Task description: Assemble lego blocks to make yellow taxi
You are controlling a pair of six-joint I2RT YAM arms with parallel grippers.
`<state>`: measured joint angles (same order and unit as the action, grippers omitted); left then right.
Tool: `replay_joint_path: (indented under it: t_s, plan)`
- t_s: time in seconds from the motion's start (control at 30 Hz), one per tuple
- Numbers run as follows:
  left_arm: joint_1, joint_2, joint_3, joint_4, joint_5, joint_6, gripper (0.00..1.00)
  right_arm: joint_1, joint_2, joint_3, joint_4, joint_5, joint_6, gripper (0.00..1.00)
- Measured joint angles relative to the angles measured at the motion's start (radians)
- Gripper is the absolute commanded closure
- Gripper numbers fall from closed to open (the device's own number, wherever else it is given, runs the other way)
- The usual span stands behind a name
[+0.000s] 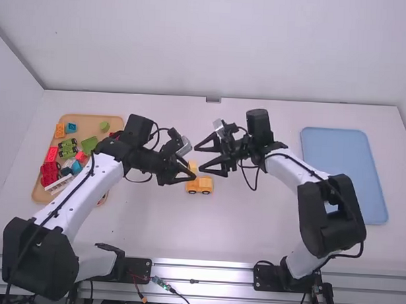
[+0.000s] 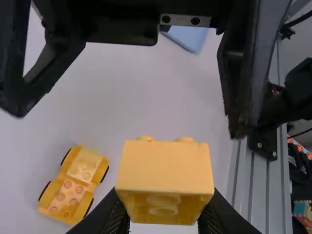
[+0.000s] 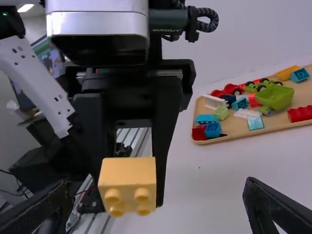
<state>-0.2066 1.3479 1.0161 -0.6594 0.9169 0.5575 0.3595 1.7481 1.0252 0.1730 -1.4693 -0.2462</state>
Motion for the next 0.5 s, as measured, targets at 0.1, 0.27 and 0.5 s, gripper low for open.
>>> replay_joint_path:
  t_s: [0.1, 0.27, 0.5]
  plan:
    - [0.000, 0.000, 0.000, 0.010, 0.000, 0.002, 0.98, 0.016, 0.000, 0.000, 0.000, 0.031, 0.030, 0.12]
    - [0.000, 0.000, 0.000, 0.023, 0.000, 0.002, 0.98, 0.030, 0.000, -0.001, 0.000, 0.061, 0.058, 0.19]
    - [0.000, 0.000, 0.000, 0.032, -0.014, 0.001, 0.98, 0.031, 0.000, -0.002, 0.000, 0.046, 0.063, 0.38]
